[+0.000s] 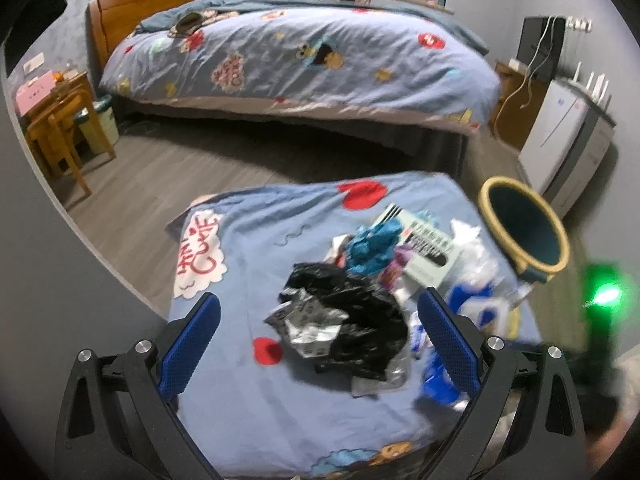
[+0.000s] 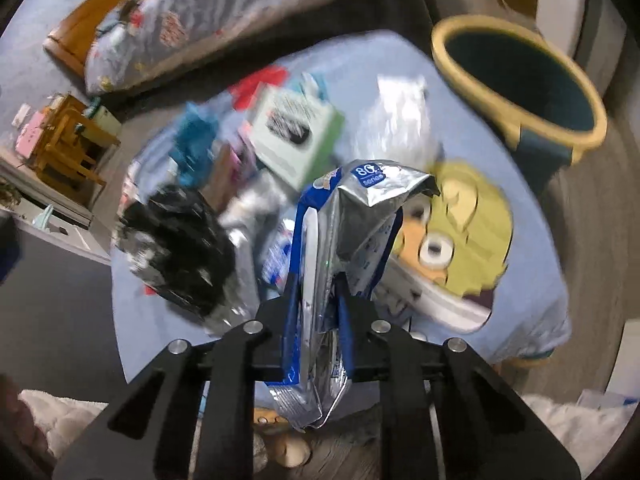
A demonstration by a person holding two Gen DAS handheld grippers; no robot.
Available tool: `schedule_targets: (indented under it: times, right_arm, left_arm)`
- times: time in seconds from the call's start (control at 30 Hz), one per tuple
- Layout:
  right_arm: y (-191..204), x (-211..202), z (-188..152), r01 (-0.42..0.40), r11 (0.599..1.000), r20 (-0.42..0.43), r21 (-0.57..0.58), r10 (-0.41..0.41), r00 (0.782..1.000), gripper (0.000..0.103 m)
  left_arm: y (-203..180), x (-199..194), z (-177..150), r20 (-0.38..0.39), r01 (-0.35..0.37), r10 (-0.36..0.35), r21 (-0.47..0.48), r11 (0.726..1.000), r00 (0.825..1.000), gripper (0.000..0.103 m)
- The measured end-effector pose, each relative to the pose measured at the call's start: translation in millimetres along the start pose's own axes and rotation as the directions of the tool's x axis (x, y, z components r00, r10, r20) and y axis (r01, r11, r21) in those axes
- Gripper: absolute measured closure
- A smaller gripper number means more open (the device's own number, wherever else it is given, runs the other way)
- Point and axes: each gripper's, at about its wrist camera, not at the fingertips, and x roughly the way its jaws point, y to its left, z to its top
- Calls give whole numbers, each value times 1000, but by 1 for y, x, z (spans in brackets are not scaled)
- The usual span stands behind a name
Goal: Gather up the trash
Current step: 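Grasp the blue wet-wipes pack with the right gripper while the left gripper grasps the black plastic bag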
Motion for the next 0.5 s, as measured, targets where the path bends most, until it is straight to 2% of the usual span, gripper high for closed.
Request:
schedule_targets:
  times: [0.13, 0.23, 0.33, 0.5]
  right_arm:
    - [4, -21, 13, 5, 999, 91, -49, -1, 996, 85]
    - [1, -33, 21, 26, 998, 142, -57, -17, 990, 85]
    - [-3, -40, 26, 54, 997, 171, -60, -43, 984, 85]
    - [-12, -40, 28, 47, 998, 178, -34, -40, 983, 85]
  left_arm:
    - [-1, 26, -9, -68, -36, 37, 11, 999, 997, 5]
    - [-7, 39, -14, -80, -45, 48, 43, 998, 996, 5]
    - [-13, 48, -18, -86, -28, 32, 46, 999, 996, 5]
    - [-27, 62, -17, -81, 16, -13, 38, 999, 997, 7]
